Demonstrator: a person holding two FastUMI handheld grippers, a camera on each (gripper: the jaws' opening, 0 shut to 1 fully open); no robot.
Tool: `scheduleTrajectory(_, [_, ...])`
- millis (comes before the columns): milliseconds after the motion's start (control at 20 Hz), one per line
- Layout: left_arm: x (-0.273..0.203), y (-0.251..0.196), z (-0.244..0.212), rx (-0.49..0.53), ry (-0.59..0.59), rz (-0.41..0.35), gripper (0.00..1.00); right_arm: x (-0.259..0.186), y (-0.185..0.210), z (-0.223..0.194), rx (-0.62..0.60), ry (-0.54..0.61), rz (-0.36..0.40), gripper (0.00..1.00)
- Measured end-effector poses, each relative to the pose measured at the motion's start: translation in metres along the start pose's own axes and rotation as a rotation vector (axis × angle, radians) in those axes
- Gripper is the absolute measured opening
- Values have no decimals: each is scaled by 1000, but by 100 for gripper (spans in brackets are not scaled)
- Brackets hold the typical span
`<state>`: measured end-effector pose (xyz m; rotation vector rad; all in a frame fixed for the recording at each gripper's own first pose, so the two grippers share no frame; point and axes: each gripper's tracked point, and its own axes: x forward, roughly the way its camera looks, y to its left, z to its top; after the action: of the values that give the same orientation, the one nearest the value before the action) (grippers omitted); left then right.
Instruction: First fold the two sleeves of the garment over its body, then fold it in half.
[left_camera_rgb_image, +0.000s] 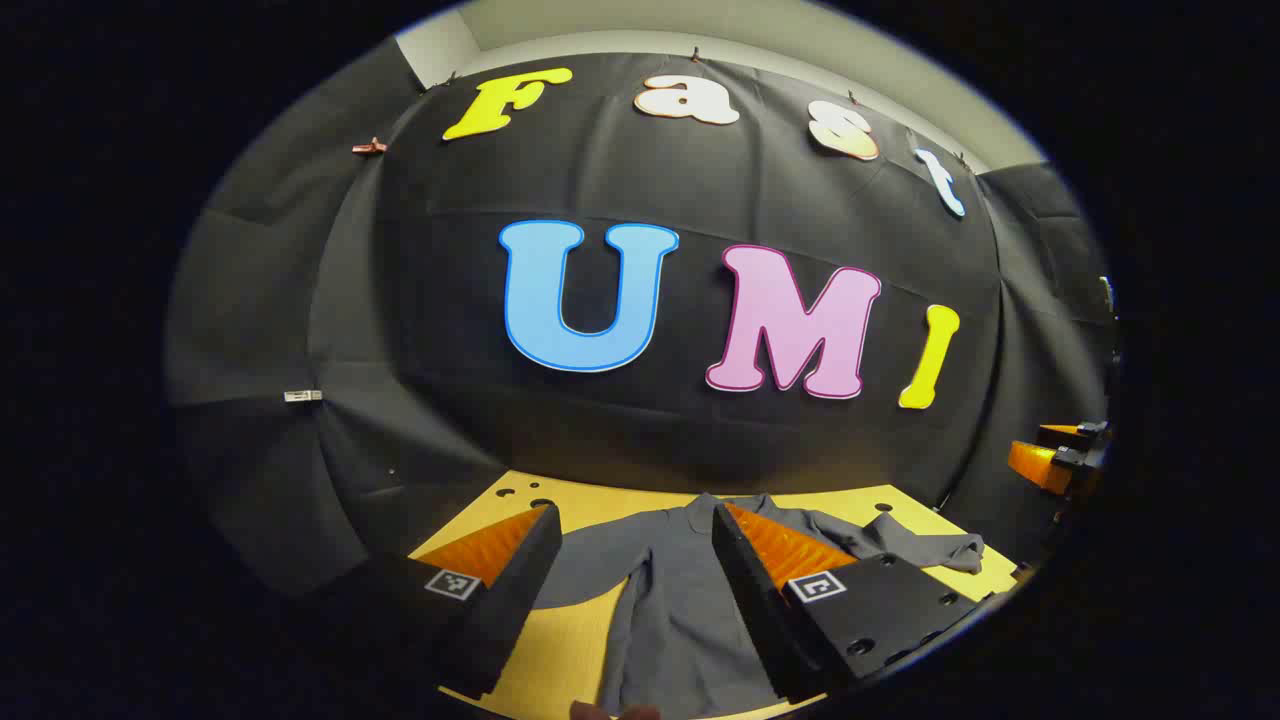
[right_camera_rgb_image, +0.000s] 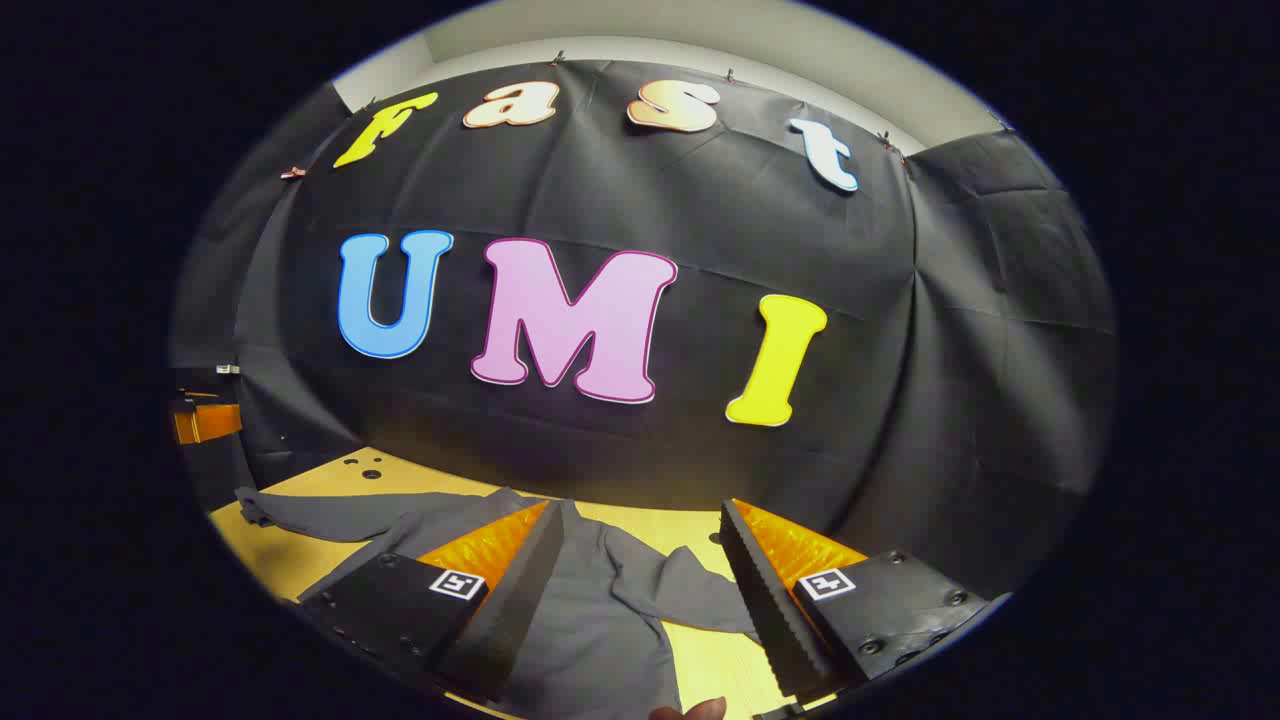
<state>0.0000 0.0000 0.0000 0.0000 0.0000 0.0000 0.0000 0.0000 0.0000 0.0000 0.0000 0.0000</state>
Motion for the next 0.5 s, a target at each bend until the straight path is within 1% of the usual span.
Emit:
scheduleTrajectory(200, [5, -14, 0, 9, 2, -24, 96, 0, -14, -1, 3, 4, -20, 98])
scheduleTrajectory(500, [8, -26, -2, 16, 11, -28, 96, 0, -30, -3, 9, 9, -33, 98])
